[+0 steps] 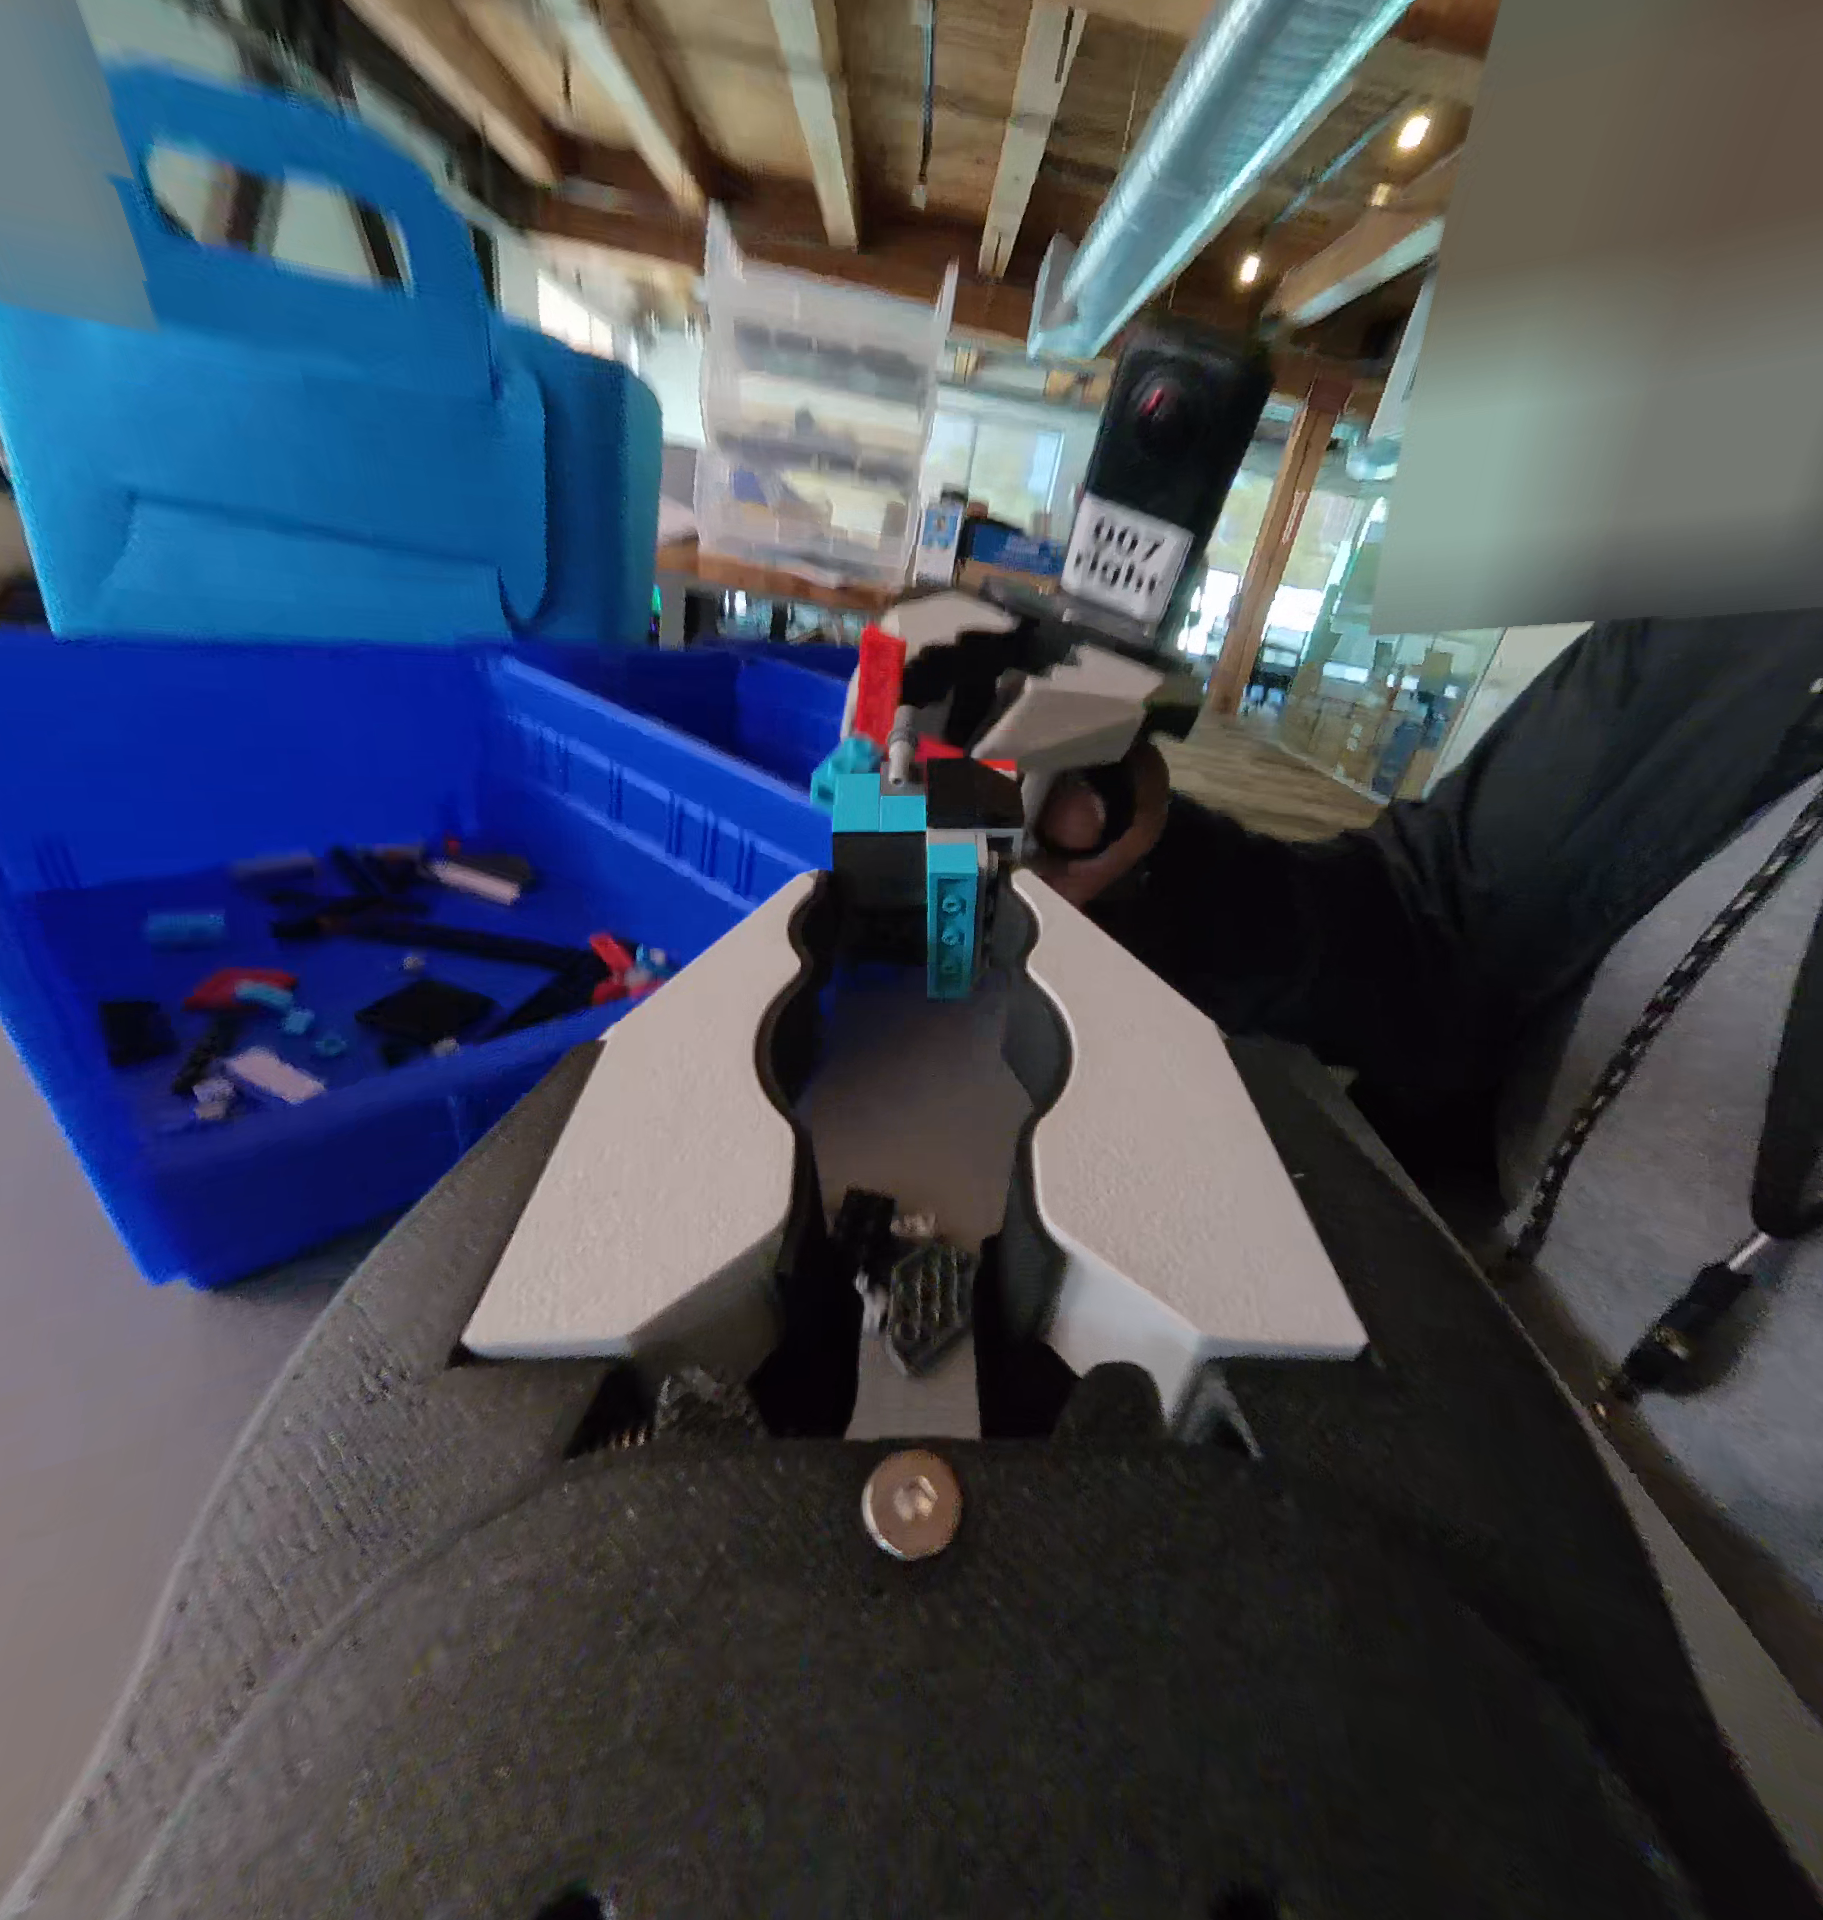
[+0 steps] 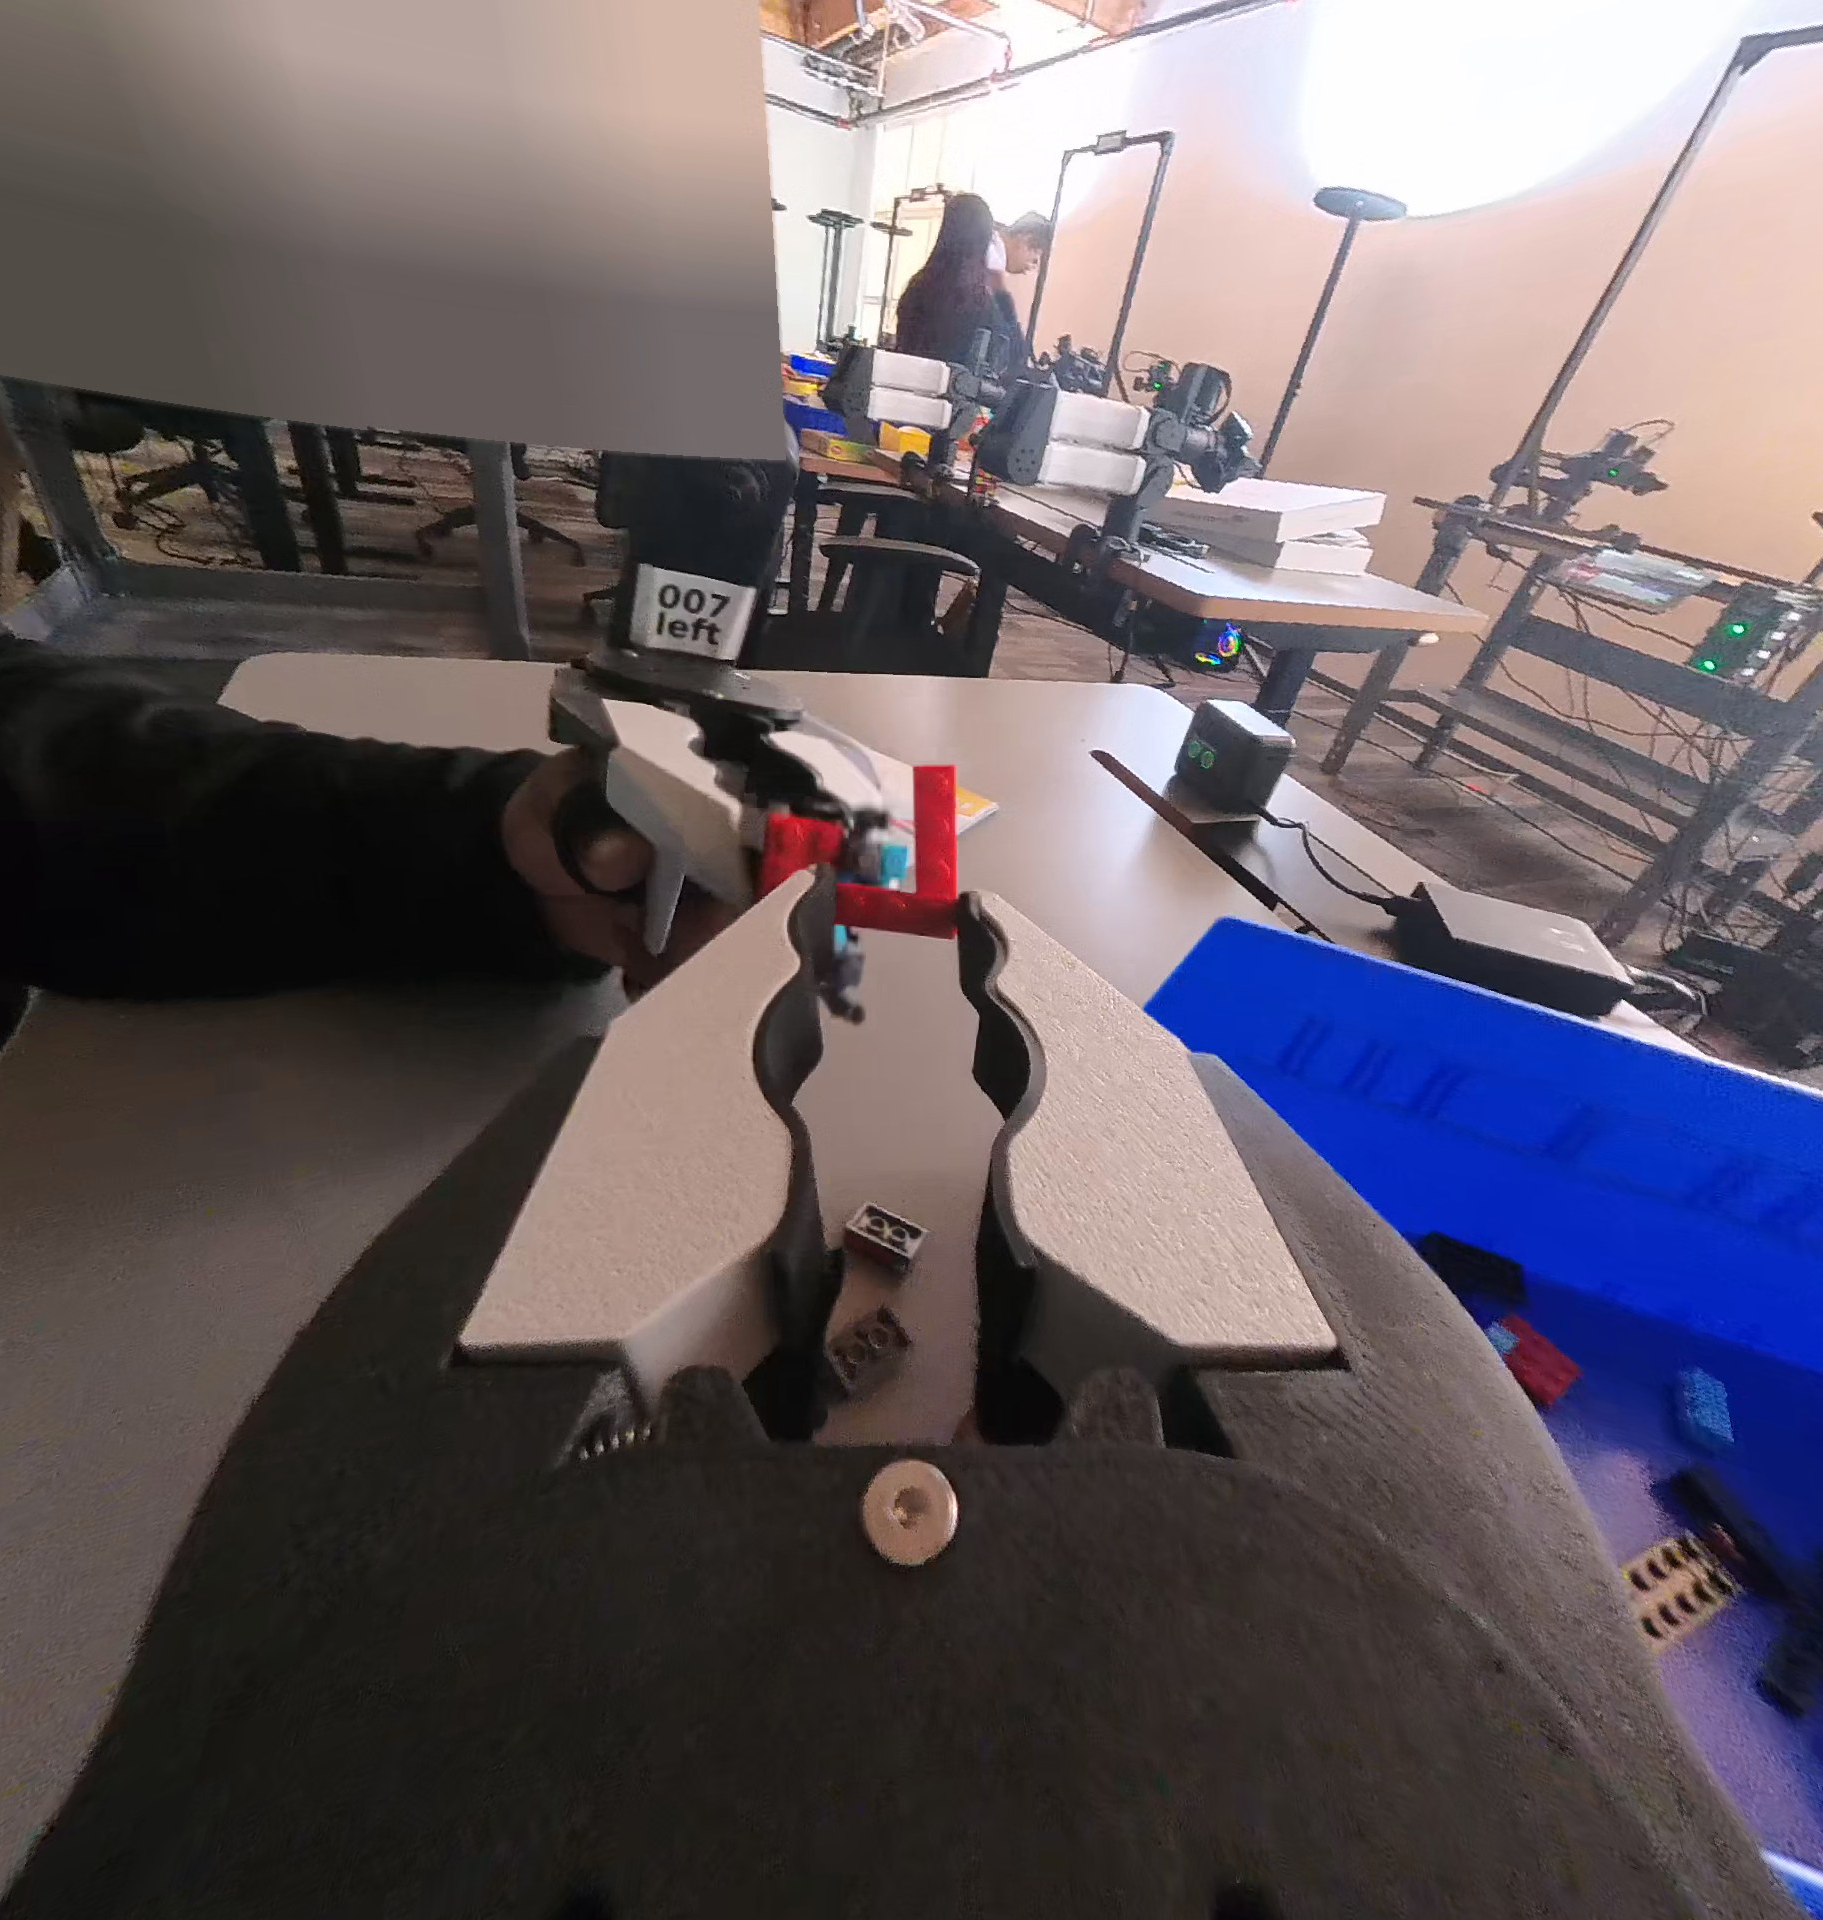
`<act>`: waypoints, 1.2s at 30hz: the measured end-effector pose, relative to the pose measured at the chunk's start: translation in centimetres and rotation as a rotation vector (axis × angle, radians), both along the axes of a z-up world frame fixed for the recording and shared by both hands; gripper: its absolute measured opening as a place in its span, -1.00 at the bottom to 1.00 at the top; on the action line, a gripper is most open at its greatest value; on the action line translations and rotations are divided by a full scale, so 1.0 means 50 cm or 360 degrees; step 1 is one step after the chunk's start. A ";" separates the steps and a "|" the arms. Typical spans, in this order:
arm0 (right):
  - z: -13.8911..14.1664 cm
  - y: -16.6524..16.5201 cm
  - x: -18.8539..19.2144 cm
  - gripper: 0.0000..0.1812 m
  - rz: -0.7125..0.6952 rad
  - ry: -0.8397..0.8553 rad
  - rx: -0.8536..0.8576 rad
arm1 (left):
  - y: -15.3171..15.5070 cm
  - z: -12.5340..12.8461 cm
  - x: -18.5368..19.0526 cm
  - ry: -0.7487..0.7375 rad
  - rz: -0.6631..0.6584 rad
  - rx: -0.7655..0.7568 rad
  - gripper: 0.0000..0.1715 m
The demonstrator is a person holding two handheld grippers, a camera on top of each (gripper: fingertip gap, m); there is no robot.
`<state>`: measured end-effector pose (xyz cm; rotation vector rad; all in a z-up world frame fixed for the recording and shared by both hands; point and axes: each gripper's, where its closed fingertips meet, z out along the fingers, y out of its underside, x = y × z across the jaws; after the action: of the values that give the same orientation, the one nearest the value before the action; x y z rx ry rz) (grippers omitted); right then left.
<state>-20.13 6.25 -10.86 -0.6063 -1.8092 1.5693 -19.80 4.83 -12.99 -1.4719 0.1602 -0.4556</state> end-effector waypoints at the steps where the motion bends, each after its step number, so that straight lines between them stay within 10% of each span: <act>1: -0.001 0.004 -0.002 -0.74 -0.0013 -0.0007 0.0002 | 0.006 -0.019 -0.006 0.0019 0.0014 -0.0102 -0.66; 8: -0.015 0.015 -0.013 -0.74 -0.0048 -0.0067 0.0009 | -0.023 -0.219 -0.036 0.0207 0.0007 -0.1063 -0.66; 17: -0.054 0.003 -0.022 -0.74 -0.0104 -0.0042 0.0256 | -0.040 -0.240 -0.029 0.0238 -0.0027 -0.1181 -0.64; 25: -0.105 0.001 -0.034 -0.74 -0.0204 0.0041 0.0654 | -0.025 -0.141 -0.071 0.0063 0.0137 -0.0835 -0.33; 29: -0.117 -0.006 -0.035 -0.74 -0.0213 0.0085 0.0744 | -0.011 -0.061 -0.063 -0.0167 0.0123 -0.0546 -0.39; 36: -0.133 -0.021 -0.036 -0.74 -0.0232 0.0174 0.0908 | 0.013 -0.065 -0.040 -0.0314 0.0085 -0.0530 -0.67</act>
<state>-21.94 5.20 -17.53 -0.3602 -1.9565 0.9048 -21.78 5.46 -16.23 -1.7405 -0.1176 -0.6018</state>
